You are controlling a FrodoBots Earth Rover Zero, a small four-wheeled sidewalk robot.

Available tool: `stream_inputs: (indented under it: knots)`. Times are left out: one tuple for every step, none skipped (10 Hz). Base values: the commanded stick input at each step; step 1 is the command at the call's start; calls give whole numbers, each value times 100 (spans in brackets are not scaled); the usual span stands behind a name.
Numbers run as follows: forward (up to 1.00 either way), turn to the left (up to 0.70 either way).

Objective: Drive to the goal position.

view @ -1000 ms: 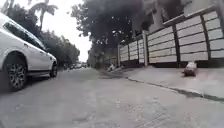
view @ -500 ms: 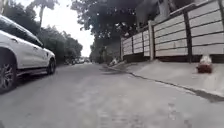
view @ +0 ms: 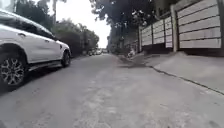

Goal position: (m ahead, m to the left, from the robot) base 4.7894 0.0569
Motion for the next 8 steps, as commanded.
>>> stream_inputs:
  knots:
    - [100, 19]
    - [100, 13]
    - [100, 6]
    - [100, 4]
    - [100, -11]
    - [100, -30]
    - [100, -36]
    - [100, -36]
